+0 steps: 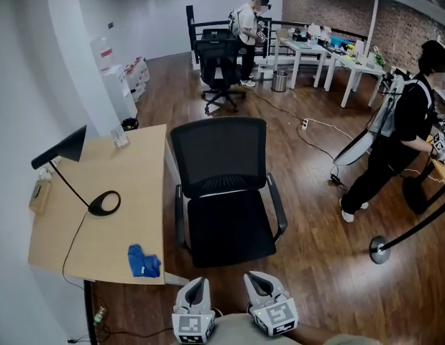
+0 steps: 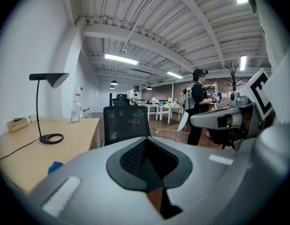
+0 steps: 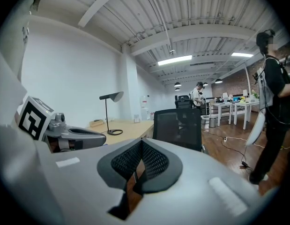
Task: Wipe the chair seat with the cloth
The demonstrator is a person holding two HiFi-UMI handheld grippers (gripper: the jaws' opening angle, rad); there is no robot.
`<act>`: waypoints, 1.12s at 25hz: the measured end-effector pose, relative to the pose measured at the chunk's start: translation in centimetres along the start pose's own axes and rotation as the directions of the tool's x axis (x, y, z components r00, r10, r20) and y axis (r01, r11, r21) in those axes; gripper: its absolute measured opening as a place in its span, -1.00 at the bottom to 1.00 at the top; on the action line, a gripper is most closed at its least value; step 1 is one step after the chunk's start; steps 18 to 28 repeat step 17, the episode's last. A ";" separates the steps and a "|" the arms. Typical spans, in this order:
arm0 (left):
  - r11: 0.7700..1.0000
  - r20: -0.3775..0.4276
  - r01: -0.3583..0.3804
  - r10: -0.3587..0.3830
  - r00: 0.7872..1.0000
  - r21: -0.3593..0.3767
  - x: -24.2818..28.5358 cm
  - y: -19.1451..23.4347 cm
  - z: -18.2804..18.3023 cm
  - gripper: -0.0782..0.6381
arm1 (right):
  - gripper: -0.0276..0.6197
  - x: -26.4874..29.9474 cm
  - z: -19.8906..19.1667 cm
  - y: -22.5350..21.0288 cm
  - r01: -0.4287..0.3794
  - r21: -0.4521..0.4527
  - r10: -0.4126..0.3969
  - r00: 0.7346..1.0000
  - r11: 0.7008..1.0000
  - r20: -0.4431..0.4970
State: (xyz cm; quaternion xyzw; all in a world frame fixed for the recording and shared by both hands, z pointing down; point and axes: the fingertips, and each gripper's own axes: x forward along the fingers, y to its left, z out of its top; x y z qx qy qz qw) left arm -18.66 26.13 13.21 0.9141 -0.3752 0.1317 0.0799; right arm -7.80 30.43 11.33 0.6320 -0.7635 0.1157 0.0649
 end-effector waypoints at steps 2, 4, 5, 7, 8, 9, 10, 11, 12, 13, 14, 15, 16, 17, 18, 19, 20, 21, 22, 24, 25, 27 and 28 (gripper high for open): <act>1.000 0.009 0.002 -0.002 1.000 0.002 0.4 -0.2 -0.2 -0.77 | -0.91 0.0 -0.1 -0.2 -0.001 -0.001 0.001 1.000 1.000 -0.001; 1.000 0.011 0.004 -0.004 1.000 0.006 0.7 -0.4 0.0 -0.77 | -0.91 0.0 -0.1 -0.6 0.004 -0.002 -0.004 1.000 1.000 0.001; 1.000 0.013 0.004 -0.004 1.000 0.007 0.8 -0.5 0.1 -0.77 | -0.91 -0.1 0.0 -0.8 0.005 -0.001 -0.005 1.000 1.000 0.000; 1.000 0.013 0.001 -0.001 1.000 0.008 0.8 -0.7 0.2 -0.77 | -0.91 -0.2 0.0 -1.0 0.006 0.005 -0.006 1.000 1.000 -0.005; 1.000 0.011 -0.002 0.002 1.000 0.008 0.8 -0.7 0.2 -0.77 | -0.91 -0.3 0.0 -1.1 0.008 0.010 -0.008 1.000 1.000 -0.007; 1.000 0.009 -0.004 0.004 1.000 0.008 0.7 -0.7 0.1 -0.77 | -0.91 -0.4 0.0 -1.1 0.009 0.014 -0.009 1.000 1.000 -0.007; 1.000 0.008 -0.007 0.007 1.000 0.007 0.7 -0.8 0.1 -0.77 | -0.91 -0.4 0.1 -1.1 0.009 0.016 -0.009 1.000 1.000 -0.006; 1.000 0.008 -0.010 0.010 1.000 0.005 0.7 -0.8 0.0 -0.77 | -0.91 -0.5 0.1 -1.2 0.008 0.018 -0.008 1.000 1.000 -0.007; 1.000 0.011 -0.014 0.014 1.000 0.005 0.7 -0.8 0.1 -0.77 | -0.91 -0.5 0.1 -1.3 0.006 0.019 -0.006 1.000 1.000 -0.009; 1.000 0.014 -0.018 0.018 1.000 0.005 0.7 -0.8 0.2 -0.77 | -0.91 -0.5 0.2 -1.3 0.003 0.017 -0.002 1.000 1.000 -0.009; 1.000 0.017 -0.021 0.021 1.000 0.005 0.7 -0.7 0.3 -0.77 | -0.91 -0.5 0.2 -1.2 -0.001 0.014 0.001 1.000 1.000 -0.007; 1.000 0.020 -0.024 0.024 1.000 0.006 0.6 -0.6 0.4 -0.77 | -0.91 -0.5 0.3 -1.2 -0.003 0.012 0.003 1.000 1.000 -0.005; 1.000 0.023 -0.026 0.025 0.999 0.007 0.6 -0.6 0.5 -0.77 | -0.91 -0.5 0.4 -1.1 -0.004 0.009 0.004 1.000 1.000 -0.003; 1.000 0.027 -0.027 0.027 0.999 0.008 0.5 -0.5 0.6 -0.77 | -0.91 -0.5 0.5 -1.1 -0.005 0.006 0.005 1.000 1.000 -0.002; 1.000 0.027 -0.027 0.027 0.999 0.008 0.5 -0.5 0.6 -0.77 | -0.91 -0.5 0.5 -1.1 -0.005 0.006 0.005 1.000 1.000 -0.002; 1.000 0.027 -0.027 0.027 0.999 0.008 0.5 -0.5 0.6 -0.77 | -0.91 -0.5 0.5 -1.1 -0.005 0.006 0.005 1.000 1.000 -0.002; 1.000 0.027 -0.027 0.027 0.999 0.008 0.5 -0.5 0.6 -0.77 | -0.91 -0.5 0.5 -1.1 -0.005 0.006 0.005 1.000 1.000 -0.002; 1.000 0.027 -0.027 0.027 0.999 0.008 0.5 -0.5 0.6 -0.77 | -0.91 -0.5 0.5 -1.1 -0.005 0.006 0.005 1.000 1.000 -0.002; 1.000 0.027 -0.027 0.027 0.999 0.008 0.5 -0.5 0.6 -0.77 | -0.91 -0.5 0.5 -1.1 -0.005 0.006 0.005 1.000 1.000 -0.002; 1.000 0.027 -0.027 0.027 0.999 0.008 0.5 -0.5 0.6 -0.77 | -0.91 -0.5 0.5 -1.1 -0.005 0.006 0.005 1.000 1.000 -0.002; 1.000 0.027 -0.027 0.027 0.999 0.008 0.5 -0.5 0.6 -0.77 | -0.91 -0.5 0.5 -1.1 -0.005 0.006 0.005 1.000 1.000 -0.002; 1.000 0.027 -0.027 0.027 0.999 0.008 0.5 -0.5 0.6 -0.77 | -0.91 -0.5 0.5 -1.1 -0.005 0.006 0.005 1.000 1.000 -0.002; 1.000 0.027 -0.027 0.027 0.999 0.008 0.5 -0.5 0.6 -0.77 | -0.91 -0.5 0.5 -1.1 -0.005 0.006 0.005 1.000 1.000 -0.002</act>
